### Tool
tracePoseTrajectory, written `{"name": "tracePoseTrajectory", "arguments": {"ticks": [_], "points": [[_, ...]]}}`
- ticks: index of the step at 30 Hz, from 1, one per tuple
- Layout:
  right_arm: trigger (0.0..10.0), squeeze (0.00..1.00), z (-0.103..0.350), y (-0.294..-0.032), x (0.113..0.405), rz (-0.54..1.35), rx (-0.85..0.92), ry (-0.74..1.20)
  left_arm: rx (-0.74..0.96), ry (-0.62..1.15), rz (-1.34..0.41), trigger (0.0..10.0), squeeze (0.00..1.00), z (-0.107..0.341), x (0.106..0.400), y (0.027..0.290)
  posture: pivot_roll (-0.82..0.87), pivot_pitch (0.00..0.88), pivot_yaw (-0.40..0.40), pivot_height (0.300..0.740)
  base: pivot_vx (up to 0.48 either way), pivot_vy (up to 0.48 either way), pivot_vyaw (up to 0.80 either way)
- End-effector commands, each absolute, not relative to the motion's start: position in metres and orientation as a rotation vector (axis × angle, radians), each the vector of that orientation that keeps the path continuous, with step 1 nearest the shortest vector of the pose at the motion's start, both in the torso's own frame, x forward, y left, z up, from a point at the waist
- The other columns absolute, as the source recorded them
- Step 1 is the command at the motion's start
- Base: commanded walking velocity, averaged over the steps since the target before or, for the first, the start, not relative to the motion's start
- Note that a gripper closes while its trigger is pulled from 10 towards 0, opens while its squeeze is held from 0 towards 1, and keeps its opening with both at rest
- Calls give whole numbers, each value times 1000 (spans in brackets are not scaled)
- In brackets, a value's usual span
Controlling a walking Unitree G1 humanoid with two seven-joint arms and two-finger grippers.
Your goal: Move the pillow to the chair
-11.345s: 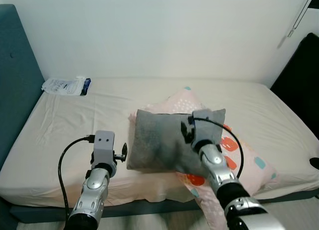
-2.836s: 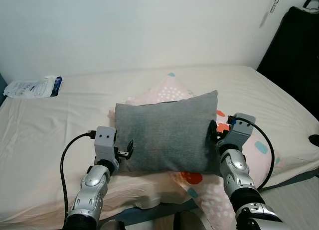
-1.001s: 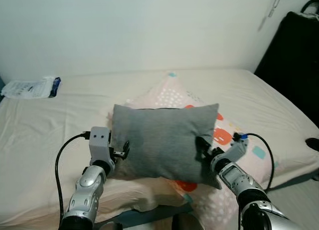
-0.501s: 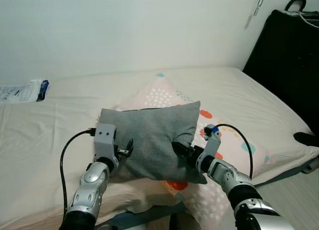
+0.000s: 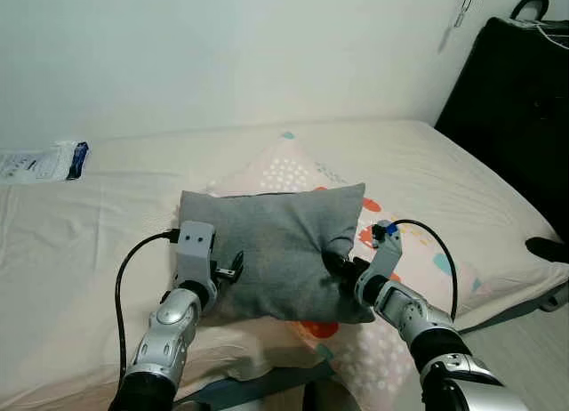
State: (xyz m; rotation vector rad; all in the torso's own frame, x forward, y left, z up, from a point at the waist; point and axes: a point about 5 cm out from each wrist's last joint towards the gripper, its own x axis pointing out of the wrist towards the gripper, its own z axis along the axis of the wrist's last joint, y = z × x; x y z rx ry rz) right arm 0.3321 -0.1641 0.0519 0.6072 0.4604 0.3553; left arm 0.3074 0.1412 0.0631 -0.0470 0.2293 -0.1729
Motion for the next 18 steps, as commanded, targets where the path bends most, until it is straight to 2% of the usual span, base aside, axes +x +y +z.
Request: {"name": "tracePoseTrajectory", "arguments": {"ticks": [1,5,8,10,13,18], "points": [[0,0,59,-166,333,392,657,398,-49,241,-167,10000,0,63,309,143,0,0,-103,629,0,0,0],[0,0,62,-177,330,376,688,347,-49,239,-158,10000,0,63,310,146,-4,0,-99,629,0,0,0],[0,0,60,-211,327,97,725,258,-43,224,-135,10000,0,68,315,153,-3,0,-93,629,0,0,0],[0,0,60,-218,326,32,733,240,-43,222,-131,10000,0,69,316,154,-3,0,-93,629,0,0,0],[0,0,55,-243,317,-177,648,220,-44,220,-122,10000,0,70,319,159,-5,0,-85,629,0,0,0],[0,0,55,-250,311,-236,614,197,-43,222,-117,10000,0,71,321,163,-6,0,-79,629,0,0,0]]}}
